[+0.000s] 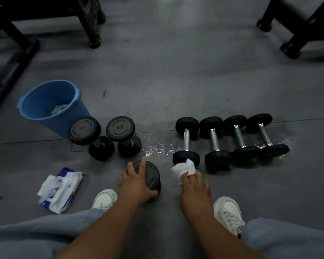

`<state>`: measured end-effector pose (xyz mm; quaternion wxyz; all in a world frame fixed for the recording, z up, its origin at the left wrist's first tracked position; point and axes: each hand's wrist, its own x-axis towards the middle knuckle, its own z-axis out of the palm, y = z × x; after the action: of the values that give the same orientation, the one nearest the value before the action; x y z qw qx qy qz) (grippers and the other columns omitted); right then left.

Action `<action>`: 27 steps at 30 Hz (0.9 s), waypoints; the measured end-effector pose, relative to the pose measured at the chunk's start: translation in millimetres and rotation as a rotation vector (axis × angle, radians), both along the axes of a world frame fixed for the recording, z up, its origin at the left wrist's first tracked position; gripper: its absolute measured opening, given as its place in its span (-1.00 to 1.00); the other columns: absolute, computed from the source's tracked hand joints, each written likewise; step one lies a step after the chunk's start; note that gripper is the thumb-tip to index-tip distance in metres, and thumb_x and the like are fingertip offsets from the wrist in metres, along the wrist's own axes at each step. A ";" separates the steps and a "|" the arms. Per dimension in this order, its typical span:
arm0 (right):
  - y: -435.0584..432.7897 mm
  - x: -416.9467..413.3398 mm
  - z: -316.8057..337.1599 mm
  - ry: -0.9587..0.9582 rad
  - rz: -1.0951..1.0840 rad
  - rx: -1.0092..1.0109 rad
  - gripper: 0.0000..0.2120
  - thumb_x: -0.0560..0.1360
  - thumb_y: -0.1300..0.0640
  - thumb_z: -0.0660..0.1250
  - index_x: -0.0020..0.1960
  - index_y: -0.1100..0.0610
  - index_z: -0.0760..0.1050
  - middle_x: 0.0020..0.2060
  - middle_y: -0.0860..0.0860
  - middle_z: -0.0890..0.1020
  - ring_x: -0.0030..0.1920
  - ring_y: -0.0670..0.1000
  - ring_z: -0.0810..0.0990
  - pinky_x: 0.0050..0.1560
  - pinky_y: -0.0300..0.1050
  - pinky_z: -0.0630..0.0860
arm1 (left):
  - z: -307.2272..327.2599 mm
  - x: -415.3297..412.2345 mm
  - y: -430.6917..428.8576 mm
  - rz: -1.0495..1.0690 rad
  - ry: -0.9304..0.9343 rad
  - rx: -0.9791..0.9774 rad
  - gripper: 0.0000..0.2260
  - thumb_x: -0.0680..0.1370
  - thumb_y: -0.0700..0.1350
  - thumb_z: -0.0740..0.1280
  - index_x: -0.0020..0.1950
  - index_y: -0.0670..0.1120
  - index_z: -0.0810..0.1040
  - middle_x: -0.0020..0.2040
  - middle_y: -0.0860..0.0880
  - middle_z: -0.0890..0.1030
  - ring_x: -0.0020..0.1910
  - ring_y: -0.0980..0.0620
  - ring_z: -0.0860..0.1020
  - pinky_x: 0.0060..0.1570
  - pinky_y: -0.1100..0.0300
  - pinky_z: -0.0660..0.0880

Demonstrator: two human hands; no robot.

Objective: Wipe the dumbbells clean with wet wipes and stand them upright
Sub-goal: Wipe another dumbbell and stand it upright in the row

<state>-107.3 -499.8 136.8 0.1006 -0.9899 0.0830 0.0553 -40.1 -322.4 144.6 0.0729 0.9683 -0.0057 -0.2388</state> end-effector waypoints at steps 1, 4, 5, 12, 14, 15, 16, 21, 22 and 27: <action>4.7 0.1 -2.5 0.015 0.004 -0.002 -0.45 0.14 0.24 0.45 0.14 0.12 0.56 0.22 0.14 0.55 0.20 0.19 0.51 -0.01 0.06 0.52 | -0.5 2.9 2.8 -0.013 0.031 0.021 0.16 0.25 0.39 0.43 0.57 0.18 -0.30 0.58 -0.12 -0.16 0.51 -0.28 0.08 0.38 -0.18 0.28; 12.7 11.8 -7.2 -0.011 0.050 -0.016 -0.55 0.23 0.20 0.29 0.13 0.14 0.55 0.24 0.16 0.54 0.20 0.21 0.52 -0.04 0.06 0.54 | -3.0 11.6 -1.0 -0.068 0.032 0.014 0.12 0.26 0.38 0.41 0.57 0.19 -0.26 0.59 -0.11 -0.14 0.50 -0.29 0.06 0.35 -0.13 0.34; 12.6 18.2 -6.5 -0.034 0.061 -0.022 -0.55 0.27 0.18 0.17 0.13 0.14 0.55 0.24 0.16 0.54 0.21 0.21 0.52 -0.06 0.06 0.53 | -3.3 16.0 -4.5 -0.076 0.013 0.009 0.10 0.26 0.37 0.41 0.58 0.19 -0.23 0.59 -0.12 -0.09 0.47 -0.28 0.11 0.34 -0.11 0.36; -11.4 93.6 -5.9 -0.077 0.057 -0.068 -0.46 0.16 0.20 0.46 0.15 0.14 0.53 0.22 0.15 0.55 0.22 0.21 0.49 -0.06 0.07 0.49 | 12.3 82.3 -41.4 -0.068 -0.132 -0.024 0.05 0.24 0.36 0.39 0.57 0.18 -0.11 0.56 -0.18 0.06 0.42 -0.29 0.22 0.39 -0.13 0.24; -27.5 121.7 -5.4 -0.079 0.023 -0.087 -0.44 0.20 0.19 0.44 0.20 0.14 0.51 0.26 0.15 0.51 0.23 0.20 0.47 -0.02 0.07 0.48 | 10.0 109.8 -53.6 -0.097 -0.154 -0.003 0.03 0.24 0.38 0.39 0.57 0.18 -0.06 0.55 -0.19 0.07 0.41 -0.32 0.23 0.40 -0.15 0.25; -36.5 134.0 -6.1 -0.089 0.007 -0.094 -0.45 0.21 0.20 0.41 0.21 0.14 0.49 0.27 0.15 0.50 0.23 0.20 0.47 -0.01 0.06 0.48 | 8.0 124.2 -58.5 -0.104 -0.155 0.001 0.02 0.24 0.39 0.39 0.58 0.18 -0.04 0.55 -0.20 0.07 0.41 -0.33 0.23 0.40 -0.16 0.26; -45.6 144.4 -7.5 -0.105 -0.008 -0.102 -0.46 0.22 0.21 0.39 0.21 0.14 0.49 0.27 0.16 0.49 0.22 0.21 0.47 -0.01 0.06 0.49 | 6.0 138.8 -62.5 -0.101 -0.156 -0.004 0.02 0.25 0.40 0.40 0.58 0.19 -0.03 0.55 -0.20 0.07 0.42 -0.34 0.23 0.40 -0.17 0.27; -78.1 171.6 -35.0 -0.119 -0.007 -0.152 -0.61 0.37 0.17 0.36 0.20 0.15 0.48 0.15 0.12 0.54 0.19 0.18 0.49 0.02 0.08 0.49 | -10.7 188.9 -75.2 -0.107 -0.174 -0.031 0.02 0.27 0.39 0.41 0.58 0.18 -0.05 0.56 -0.21 0.04 0.43 -0.35 0.21 0.41 -0.14 0.28; -80.6 174.3 -42.9 -0.113 -0.005 -0.151 -0.64 0.41 0.14 0.34 0.20 0.16 0.48 0.14 0.11 0.55 0.18 0.18 0.49 0.01 0.08 0.49 | -14.7 192.8 -75.1 -0.118 -0.171 -0.026 0.02 0.28 0.38 0.41 0.59 0.18 -0.06 0.56 -0.21 0.02 0.44 -0.35 0.19 0.41 -0.15 0.28; -82.7 192.9 -69.0 -0.006 -0.021 -0.041 -0.73 0.49 0.11 0.21 0.18 0.09 0.48 0.13 0.04 0.54 0.15 0.11 0.48 0.07 0.03 0.42 | -17.5 206.6 -75.5 -0.142 -0.193 -0.072 -0.07 0.34 0.34 0.40 0.59 0.15 0.05 0.57 -0.17 0.04 0.49 -0.29 0.13 0.45 -0.15 0.20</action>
<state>85.6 -582.6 67.8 0.0811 -0.9910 0.0942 0.0497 166.6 -397.9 127.1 0.0897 0.9807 -0.0897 -0.1486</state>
